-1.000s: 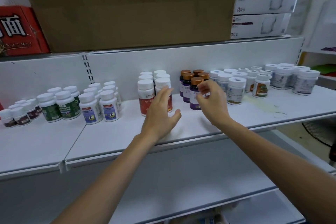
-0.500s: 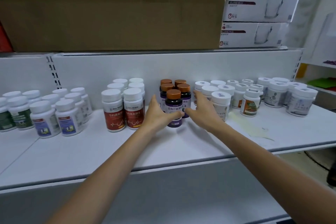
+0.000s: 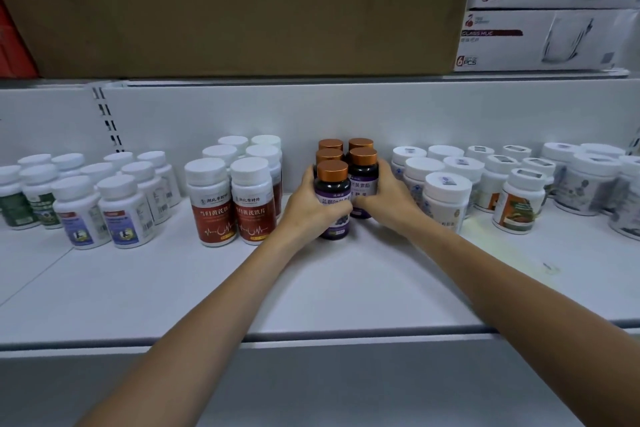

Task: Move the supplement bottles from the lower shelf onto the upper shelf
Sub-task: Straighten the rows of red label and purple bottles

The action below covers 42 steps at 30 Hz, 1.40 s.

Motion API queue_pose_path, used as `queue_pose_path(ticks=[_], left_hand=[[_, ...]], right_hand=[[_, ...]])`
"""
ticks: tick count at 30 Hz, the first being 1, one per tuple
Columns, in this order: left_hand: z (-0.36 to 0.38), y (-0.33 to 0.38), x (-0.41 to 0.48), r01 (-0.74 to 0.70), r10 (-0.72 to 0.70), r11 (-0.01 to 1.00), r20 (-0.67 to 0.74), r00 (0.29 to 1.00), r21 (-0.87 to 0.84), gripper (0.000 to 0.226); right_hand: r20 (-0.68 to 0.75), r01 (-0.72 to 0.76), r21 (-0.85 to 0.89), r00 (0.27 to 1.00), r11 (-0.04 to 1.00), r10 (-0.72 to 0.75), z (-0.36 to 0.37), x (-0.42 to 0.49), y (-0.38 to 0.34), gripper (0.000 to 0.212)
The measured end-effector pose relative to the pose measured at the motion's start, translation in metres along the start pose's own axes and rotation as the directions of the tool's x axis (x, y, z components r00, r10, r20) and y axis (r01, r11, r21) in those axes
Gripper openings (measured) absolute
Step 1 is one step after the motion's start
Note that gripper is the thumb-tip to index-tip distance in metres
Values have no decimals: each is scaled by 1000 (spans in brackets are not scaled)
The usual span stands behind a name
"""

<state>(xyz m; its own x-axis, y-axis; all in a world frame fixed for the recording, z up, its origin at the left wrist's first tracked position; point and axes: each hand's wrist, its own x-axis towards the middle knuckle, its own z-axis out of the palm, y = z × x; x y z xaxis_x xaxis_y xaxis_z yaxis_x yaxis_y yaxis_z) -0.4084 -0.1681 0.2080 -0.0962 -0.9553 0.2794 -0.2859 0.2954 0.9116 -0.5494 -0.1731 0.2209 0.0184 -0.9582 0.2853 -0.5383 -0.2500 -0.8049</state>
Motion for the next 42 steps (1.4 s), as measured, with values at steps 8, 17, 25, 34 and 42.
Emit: queue_pose_path(ticks=[8,17,25,34,42], left_hand=[[1,-8,4,-32,32,999,-5,999,-10,63],[4,-10,6,-66,67,998,-48,997,23,60],[3,-8,-1,-86,88,995,-31,996,56,90],[-7,7,-15,7,8,985,-86,996,174,116],[5,22,-51,-66,121,959,-187,975,277,104]], right_hand=[[15,-19,59,1000,998,18,1,3,5,59],[23,-15,60,1000,998,13,2,-1,3,56],[27,9,15,1000,1000,-9,5,-4,4,55],[-30,106,-46,994,993,-108,2,-11,1,66],[-91,261,-141,957,955,-275,-15,-54,-14,65]])
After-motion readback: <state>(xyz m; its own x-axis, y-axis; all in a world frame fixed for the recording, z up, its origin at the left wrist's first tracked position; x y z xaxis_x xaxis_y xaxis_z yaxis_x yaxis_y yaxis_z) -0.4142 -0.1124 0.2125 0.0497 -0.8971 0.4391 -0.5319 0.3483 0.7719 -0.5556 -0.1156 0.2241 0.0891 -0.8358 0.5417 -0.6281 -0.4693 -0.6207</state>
